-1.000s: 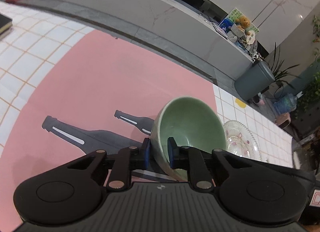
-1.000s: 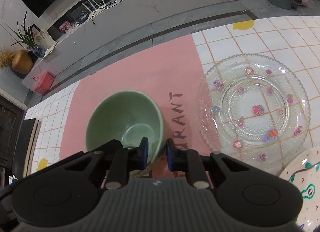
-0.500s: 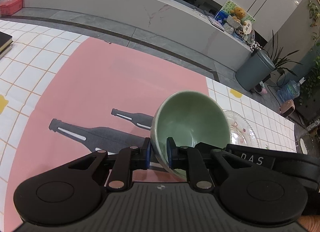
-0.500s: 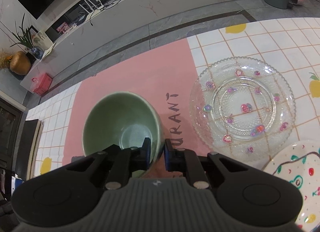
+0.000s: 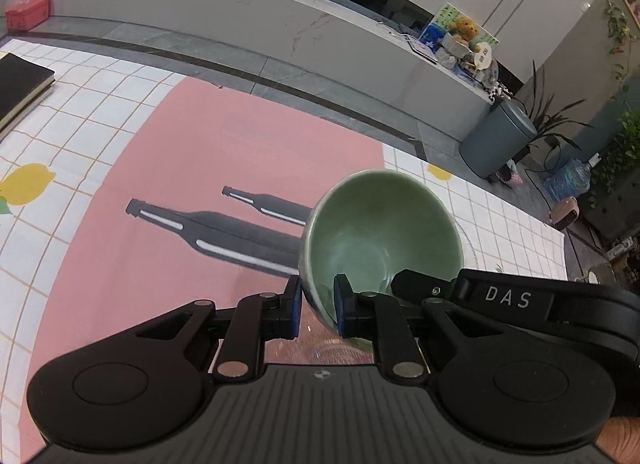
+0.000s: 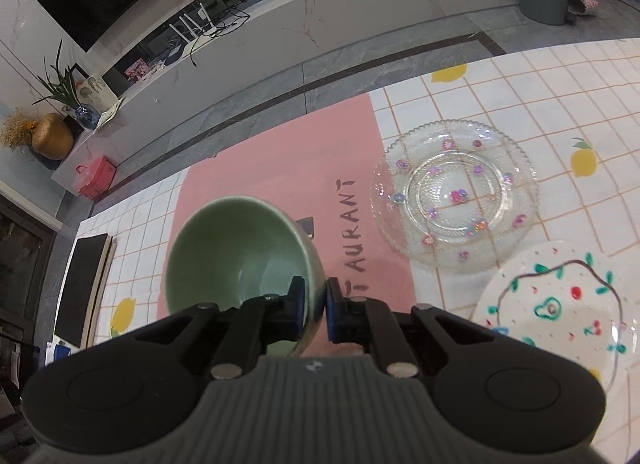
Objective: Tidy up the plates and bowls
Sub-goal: 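Lift and carry the green bowl with both tools to the steel bowls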
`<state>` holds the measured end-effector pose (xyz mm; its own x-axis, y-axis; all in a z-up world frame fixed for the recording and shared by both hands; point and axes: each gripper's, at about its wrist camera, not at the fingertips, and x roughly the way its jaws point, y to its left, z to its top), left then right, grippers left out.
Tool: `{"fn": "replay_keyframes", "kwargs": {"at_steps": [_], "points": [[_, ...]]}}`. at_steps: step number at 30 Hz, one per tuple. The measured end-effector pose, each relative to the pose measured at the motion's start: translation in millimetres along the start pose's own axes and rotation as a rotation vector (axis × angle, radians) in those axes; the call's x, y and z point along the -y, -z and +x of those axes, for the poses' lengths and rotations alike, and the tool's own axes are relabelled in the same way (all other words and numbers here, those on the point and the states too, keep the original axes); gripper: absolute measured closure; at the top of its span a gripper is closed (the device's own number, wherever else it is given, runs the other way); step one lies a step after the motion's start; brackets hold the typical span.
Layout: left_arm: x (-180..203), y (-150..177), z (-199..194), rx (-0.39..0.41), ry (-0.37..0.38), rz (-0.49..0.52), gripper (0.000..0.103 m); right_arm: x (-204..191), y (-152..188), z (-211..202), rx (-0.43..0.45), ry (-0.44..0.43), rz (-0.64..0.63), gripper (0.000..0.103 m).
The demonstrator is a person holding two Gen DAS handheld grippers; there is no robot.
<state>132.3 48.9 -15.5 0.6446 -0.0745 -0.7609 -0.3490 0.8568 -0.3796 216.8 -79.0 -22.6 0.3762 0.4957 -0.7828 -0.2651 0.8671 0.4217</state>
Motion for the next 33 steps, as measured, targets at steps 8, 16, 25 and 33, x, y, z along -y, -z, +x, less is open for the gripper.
{"fn": "replay_keyframes", "kwargs": {"at_steps": [8,16,25,33], "points": [[10.6,11.8,-31.7,0.026,0.01,0.036,0.085,-1.0,17.0,-37.9,0.029,-0.004,-0.008,0.095],[21.8,29.4,-59.1,0.052,0.017,0.064,0.085,2.3,33.4,-75.0,0.067,-0.015,0.006,0.096],[32.7,56.2,-79.8,0.055,0.033,0.098,0.085,15.2,65.0,-107.6,0.09,-0.008,0.026,0.096],[42.4,78.5,-101.3,0.057,0.059,0.161,0.085,28.0,98.8,-138.8,0.119,-0.02,0.047,0.095]]}}
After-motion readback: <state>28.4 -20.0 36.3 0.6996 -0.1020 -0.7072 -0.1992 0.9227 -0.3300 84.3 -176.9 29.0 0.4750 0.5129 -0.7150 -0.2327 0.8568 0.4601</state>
